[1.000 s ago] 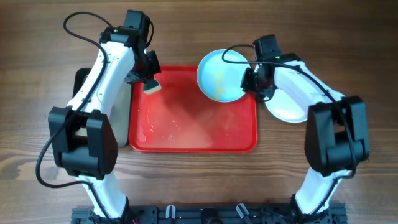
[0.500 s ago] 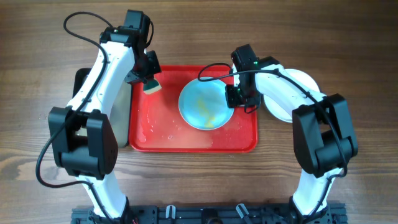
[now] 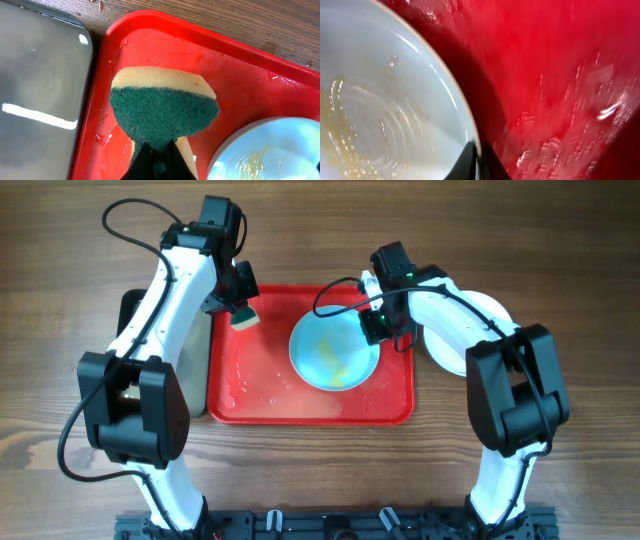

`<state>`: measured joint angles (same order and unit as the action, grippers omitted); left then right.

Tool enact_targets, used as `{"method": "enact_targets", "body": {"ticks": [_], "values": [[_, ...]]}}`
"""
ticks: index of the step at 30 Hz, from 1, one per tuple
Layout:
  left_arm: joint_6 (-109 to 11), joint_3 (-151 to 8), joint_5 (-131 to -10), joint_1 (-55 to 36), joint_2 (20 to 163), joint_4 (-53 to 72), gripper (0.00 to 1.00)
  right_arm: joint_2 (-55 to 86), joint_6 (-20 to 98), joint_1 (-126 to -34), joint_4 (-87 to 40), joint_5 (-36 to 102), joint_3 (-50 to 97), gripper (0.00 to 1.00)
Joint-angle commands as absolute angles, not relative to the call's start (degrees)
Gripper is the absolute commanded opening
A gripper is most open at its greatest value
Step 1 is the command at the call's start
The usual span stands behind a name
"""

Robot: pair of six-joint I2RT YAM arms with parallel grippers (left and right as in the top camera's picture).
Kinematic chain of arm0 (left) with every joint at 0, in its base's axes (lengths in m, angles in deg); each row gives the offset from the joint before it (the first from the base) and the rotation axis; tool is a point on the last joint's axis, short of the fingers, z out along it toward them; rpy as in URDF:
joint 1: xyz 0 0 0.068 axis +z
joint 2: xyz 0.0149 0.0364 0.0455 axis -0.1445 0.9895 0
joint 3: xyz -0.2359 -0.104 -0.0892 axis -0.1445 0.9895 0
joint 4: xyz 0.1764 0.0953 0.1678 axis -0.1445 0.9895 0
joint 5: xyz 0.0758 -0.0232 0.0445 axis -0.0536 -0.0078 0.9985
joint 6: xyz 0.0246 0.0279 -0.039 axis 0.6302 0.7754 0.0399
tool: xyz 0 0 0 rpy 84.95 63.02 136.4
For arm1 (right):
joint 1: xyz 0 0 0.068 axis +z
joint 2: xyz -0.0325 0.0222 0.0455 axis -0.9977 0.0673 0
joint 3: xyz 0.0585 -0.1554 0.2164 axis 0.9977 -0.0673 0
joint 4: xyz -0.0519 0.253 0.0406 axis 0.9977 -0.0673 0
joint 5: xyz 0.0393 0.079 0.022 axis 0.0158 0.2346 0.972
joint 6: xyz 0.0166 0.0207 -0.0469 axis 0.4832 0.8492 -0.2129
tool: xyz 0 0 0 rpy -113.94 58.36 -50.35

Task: Clean dirty plates on tray and stack at the side

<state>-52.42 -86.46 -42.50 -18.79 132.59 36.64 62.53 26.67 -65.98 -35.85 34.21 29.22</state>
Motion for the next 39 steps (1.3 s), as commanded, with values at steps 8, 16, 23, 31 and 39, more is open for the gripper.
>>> {"method": "enact_targets", "body": {"ticks": [8, 16, 23, 31, 39], "values": [[-51.9, -86.2, -43.2, -19.0, 132.7, 35.8, 0.04, 65.5, 40.4, -66.0, -38.9, 46.1, 28.1, 0.04], [-43.0, -85.4, -49.2, -18.9, 132.7, 36.0, 0.04, 65.9, 56.6, -61.6, -18.8, 48.5, 24.8, 0.04], [-40.9, -71.5, -49.1, -20.2, 132.8, 25.2, 0.04, 66.6, 56.7, -61.5, -17.9, 48.7, 24.8, 0.04], [-41.5, -60.7, -50.6, -31.4, 132.8, 15.9, 0.04, 66.6, 56.5, -61.5, -17.7, 49.6, 24.8, 0.04], [-41.8, -60.7, -62.0, -33.1, 132.8, 8.9, 0.04, 66.6, 56.5, -61.4, -17.7, 50.1, 24.8, 0.04]]}}
